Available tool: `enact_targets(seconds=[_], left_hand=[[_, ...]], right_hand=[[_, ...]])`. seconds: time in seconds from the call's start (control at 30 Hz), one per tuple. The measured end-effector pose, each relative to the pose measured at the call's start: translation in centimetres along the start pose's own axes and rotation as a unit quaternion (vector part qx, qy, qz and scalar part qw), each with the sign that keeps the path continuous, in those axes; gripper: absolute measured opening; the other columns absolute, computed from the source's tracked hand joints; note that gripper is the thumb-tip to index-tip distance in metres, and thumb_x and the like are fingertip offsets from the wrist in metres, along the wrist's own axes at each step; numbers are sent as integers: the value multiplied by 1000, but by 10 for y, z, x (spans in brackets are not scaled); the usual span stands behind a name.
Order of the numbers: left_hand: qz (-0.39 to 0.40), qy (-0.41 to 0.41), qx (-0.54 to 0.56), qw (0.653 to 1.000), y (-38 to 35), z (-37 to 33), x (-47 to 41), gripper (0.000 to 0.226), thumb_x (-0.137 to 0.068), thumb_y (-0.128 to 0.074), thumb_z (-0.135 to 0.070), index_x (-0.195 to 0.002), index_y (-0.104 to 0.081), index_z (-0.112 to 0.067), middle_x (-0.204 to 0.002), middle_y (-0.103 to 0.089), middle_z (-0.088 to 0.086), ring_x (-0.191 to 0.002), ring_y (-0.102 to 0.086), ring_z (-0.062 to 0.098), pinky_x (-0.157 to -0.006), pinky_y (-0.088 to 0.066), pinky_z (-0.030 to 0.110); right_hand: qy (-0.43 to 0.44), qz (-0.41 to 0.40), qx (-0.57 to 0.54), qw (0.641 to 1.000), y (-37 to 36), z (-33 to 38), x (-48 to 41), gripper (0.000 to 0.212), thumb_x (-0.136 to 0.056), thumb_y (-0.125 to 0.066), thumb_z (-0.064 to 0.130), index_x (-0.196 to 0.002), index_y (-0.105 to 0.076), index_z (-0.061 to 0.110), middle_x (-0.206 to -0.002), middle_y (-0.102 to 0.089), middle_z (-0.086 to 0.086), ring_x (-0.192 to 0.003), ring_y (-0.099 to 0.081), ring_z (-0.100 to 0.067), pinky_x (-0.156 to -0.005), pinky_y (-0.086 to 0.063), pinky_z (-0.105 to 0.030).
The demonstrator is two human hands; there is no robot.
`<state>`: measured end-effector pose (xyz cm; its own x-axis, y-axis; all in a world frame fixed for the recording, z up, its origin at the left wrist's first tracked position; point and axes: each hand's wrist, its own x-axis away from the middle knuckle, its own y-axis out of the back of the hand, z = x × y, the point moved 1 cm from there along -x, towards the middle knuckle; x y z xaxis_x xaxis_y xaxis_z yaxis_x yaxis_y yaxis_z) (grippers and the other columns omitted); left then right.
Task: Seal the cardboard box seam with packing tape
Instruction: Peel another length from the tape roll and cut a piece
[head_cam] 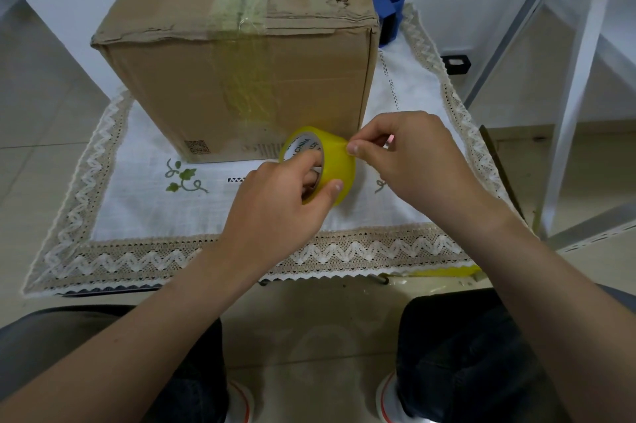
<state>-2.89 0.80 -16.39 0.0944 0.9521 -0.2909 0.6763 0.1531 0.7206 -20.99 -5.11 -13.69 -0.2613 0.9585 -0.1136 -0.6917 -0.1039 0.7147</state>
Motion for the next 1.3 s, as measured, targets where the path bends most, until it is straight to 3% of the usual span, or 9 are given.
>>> enact_targets(seconds=[0.17, 0.47, 0.57, 0.7, 0.83, 0.93, 1.03, 1.13, 1.3], left_hand=[[-22, -20, -48, 998, 0, -3, 0, 31, -92, -57, -43, -74, -50, -19, -47, -37, -3, -48, -46, 24, -51, -43, 39], [-33, 10, -88, 996, 0, -8, -5, 39, -90, -55, -45, -63, -37, -23, -45, -38, -3, -46, -44, 25, -52, -49, 41], [-30, 13, -78, 996, 2, -7, -6, 40, -90, -56, -45, -62, -36, -25, -45, -37, -4, -46, -45, 22, -52, -48, 41], [-32, 13, -62, 997, 3, -5, -5, 43, -95, -63, -39, -62, -37, -31, -43, -36, -6, -44, -41, 14, -51, -43, 36], [-28, 9, -63, 998, 2, -6, -3, 42, -95, -67, -37, -65, -39, -31, -44, -36, -7, -44, -41, 15, -50, -46, 39], [-25, 17, -58, 998, 2, -6, -3, 39, -95, -68, -37, -66, -44, -26, -45, -38, -6, -45, -43, 17, -51, -48, 41], [-15, 19, -73, 997, 1, -8, -2, 40, -92, -62, -43, -65, -42, -23, -45, -37, -4, -46, -42, 19, -51, -46, 40], [-6, 24, -86, 996, 1, -9, -1, 39, -89, -55, -49, -65, -45, -20, -46, -36, -3, -46, -43, 21, -51, -45, 39], [-18, 28, -62, 998, 3, -10, -1, 42, -92, -55, -49, -63, -43, -20, -45, -34, -3, -46, -40, 20, -50, -39, 36]], right_hand=[[32, -32, 111, 993, -6, 11, 7, 9, -99, -66, 32, -92, -71, 28, -84, -59, 13, -80, -61, -15, -72, -49, -34], [54, -20, 146, 988, -6, 27, 18, 10, -106, -54, 30, -101, -61, 25, -106, -61, 7, -87, -61, -23, -72, -45, -38], [57, -25, 110, 992, -5, 23, 15, 9, -103, -60, 29, -96, -65, 26, -98, -60, 11, -80, -59, -12, -73, -46, -35], [-3, 6, -30, 1000, 1, 16, 10, 13, -91, -79, 34, -82, -70, 29, -62, -63, 22, -59, -59, 7, -67, -48, -28], [-29, -15, -72, 997, -2, 12, 7, 19, -84, -87, 25, -74, -71, 30, -72, -72, 13, -60, -65, 0, -59, -54, -29], [-54, -22, -103, 993, -4, 9, 3, 19, -81, -88, 22, -93, -73, 26, -71, -75, 7, -65, -68, -1, -64, -54, -29], [-64, 7, -100, 993, -2, 6, 1, 48, -82, -87, 29, -126, -68, 27, -72, -77, 11, -77, -69, 3, -76, -51, -26], [-45, 3, -52, 998, -3, 6, 2, 7, -86, -83, 34, -92, -81, 32, -73, -75, 16, -78, -69, 1, -75, -53, -26], [21, -57, 75, 995, -9, 15, 9, 8, -95, -72, 37, -89, -77, 36, -89, -73, 17, -78, -63, -4, -68, -48, -28]])
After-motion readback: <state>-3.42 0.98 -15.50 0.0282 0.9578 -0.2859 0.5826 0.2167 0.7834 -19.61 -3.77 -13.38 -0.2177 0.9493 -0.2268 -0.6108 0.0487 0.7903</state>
